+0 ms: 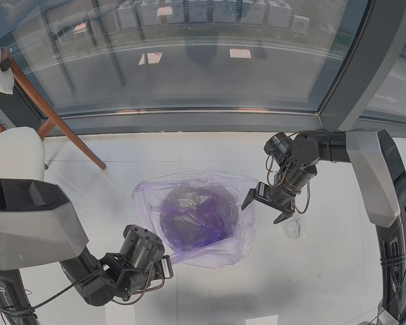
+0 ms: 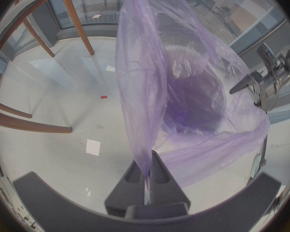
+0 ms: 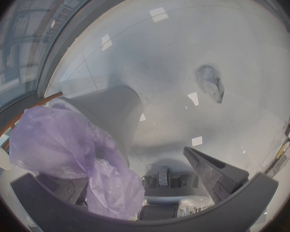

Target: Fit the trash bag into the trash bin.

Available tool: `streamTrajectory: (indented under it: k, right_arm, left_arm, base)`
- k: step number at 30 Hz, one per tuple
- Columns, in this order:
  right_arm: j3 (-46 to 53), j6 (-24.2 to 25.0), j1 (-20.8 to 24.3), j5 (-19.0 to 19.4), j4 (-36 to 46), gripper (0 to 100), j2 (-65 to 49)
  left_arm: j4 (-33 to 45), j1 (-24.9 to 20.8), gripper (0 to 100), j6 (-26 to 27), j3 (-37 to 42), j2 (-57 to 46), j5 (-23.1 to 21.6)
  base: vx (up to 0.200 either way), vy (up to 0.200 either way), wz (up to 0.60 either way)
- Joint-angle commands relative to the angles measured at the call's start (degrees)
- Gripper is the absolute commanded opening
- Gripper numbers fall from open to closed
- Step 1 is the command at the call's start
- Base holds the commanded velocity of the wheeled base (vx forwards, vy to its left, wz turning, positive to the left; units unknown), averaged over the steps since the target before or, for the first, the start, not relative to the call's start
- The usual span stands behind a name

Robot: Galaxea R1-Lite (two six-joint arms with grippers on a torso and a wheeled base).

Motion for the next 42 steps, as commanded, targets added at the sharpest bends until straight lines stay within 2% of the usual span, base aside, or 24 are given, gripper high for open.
streamTrajectory:
  k: [1,9,13,17,22,27,34,42]
  right_arm:
    - [0.0,-0.1,-0.6,0.2,0.9,100,0.3]
    - [0.0,0.6,-0.2,3.0,3.0,100,0.6]
    - [0.0,0.1,0.2,3.8,12.8,100,3.0]
    - [0.0,0.0,0.1,5.3,16.8,100,4.6]
    - [0.0,-0.1,-0.3,5.9,16.4,100,6.6]
    - [0.0,-0.2,-0.4,3.9,14.5,100,9.2]
    - [0.0,-0.2,-1.3,3.2,10.0,100,11.2]
    - [0.0,0.1,-1.6,3.0,2.7,100,11.2]
  left_arm:
    - [-1.0,-1.6,0,0.1,2.3,0.5,0.1]
    - [-5.9,-3.6,0,5.4,4.7,4.9,0.2]
    - [-10.0,-3.9,0,9.1,6.4,8.7,0.3]
    - [-12.5,-3.5,0,12.9,7.3,10.9,0.3]
    - [-13.1,-3.0,0,13.9,7.5,11.6,0.4]
    - [-13.2,-0.1,0,14.0,5.8,12.6,1.3]
    - [-13.5,4.8,0,14.0,4.8,12.7,1.6]
    - [-19.1,8.4,0,13.7,-0.1,12.6,1.6]
  base:
    - [0.0,0.0,0.0]
    - [0.0,0.0,0.0]
    - [0.0,0.0,0.0]
    - [0.0,0.0,0.0]
    - [0.0,0.0,0.0]
    - [0.0,0.0,0.0]
    - [0.0,0.0,0.0]
    - [0.0,0.0,0.0]
